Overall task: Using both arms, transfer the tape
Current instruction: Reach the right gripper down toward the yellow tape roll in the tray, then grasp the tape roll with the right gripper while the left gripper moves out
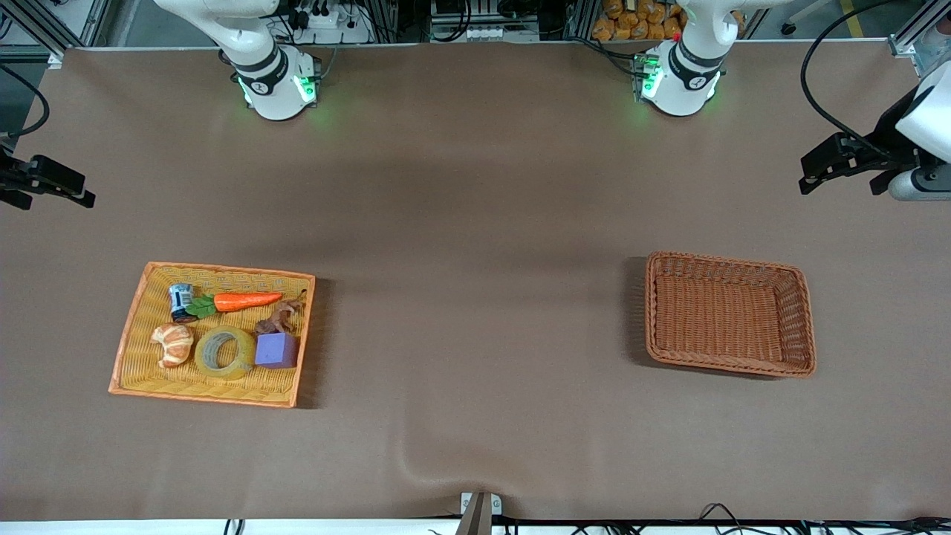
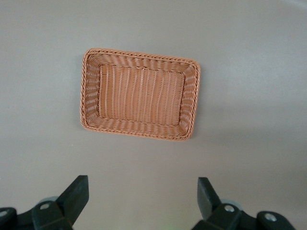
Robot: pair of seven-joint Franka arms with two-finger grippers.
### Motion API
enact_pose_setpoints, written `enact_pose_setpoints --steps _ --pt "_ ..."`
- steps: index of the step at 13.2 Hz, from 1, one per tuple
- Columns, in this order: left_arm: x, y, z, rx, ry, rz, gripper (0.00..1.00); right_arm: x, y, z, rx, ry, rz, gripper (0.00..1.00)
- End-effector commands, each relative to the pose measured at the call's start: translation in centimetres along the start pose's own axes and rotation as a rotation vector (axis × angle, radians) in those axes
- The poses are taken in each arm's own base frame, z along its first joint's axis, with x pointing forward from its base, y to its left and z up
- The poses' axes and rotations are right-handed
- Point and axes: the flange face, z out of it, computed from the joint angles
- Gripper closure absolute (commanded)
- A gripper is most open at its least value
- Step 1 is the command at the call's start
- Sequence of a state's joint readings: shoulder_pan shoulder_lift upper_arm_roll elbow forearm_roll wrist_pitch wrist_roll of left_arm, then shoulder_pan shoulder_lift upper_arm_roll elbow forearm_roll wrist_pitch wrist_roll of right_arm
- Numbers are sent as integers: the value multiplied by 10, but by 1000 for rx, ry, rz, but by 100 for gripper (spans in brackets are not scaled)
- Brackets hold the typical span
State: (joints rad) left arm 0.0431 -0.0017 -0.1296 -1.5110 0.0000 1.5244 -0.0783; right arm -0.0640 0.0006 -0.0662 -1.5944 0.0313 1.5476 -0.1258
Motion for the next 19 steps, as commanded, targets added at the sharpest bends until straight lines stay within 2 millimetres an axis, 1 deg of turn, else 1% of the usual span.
enact_pose_setpoints --steps 1,2,3,5,6,7,8,9,10,11,12,13,14,15,17,18,19 --pt "0 -4 -1 25 -4 -5 0 -9 3 -4 -21 -1 34 0" --pt "1 -6 1 34 -8 -16 0 -9 10 -10 -23 10 51 0" --pt "1 -7 1 55 -4 -17 0 -10 14 -10 -26 10 74 0" --pt "2 -8 3 60 -10 -17 0 -10 14 -8 -42 4 75 0" --pt "5 -8 8 61 -21 -17 0 -9 12 -6 -42 -1 72 0" --pt "5 -9 9 62 -24 -17 0 -7 9 -1 -42 -9 66 0" --pt "6 -9 11 61 -27 -19 0 1 6 11 -42 -24 57 0" --pt "9 -9 19 61 -42 -15 0 19 2 35 -40 -41 44 0" --pt "10 -10 21 61 -45 -18 0 37 -9 58 -32 -41 5 0" --pt "10 -9 21 61 -45 -17 0 53 -27 81 -18 -50 -57 0" --pt "9 -9 21 61 -47 -3 0 71 -55 107 -6 -46 -139 0" --pt "10 -9 21 60 -47 -4 0 92 -67 143 -5 -29 -197 0" --pt "11 -7 23 60 -50 -9 0 112 -69 182 20 -12 -248 0" --pt "11 -6 25 61 -53 -10 0 125 -70 213 31 0 -313 0" --pt "14 -6 32 60 -65 2 0 140 -67 264 10 -8 -418 0" --pt "18 -5 39 59 -77 6 0 147 -62 288 -35 -12 -458 0" --pt "22 -6 46 58 -87 5 0 153 -57 306 -100 -6 -518 0"
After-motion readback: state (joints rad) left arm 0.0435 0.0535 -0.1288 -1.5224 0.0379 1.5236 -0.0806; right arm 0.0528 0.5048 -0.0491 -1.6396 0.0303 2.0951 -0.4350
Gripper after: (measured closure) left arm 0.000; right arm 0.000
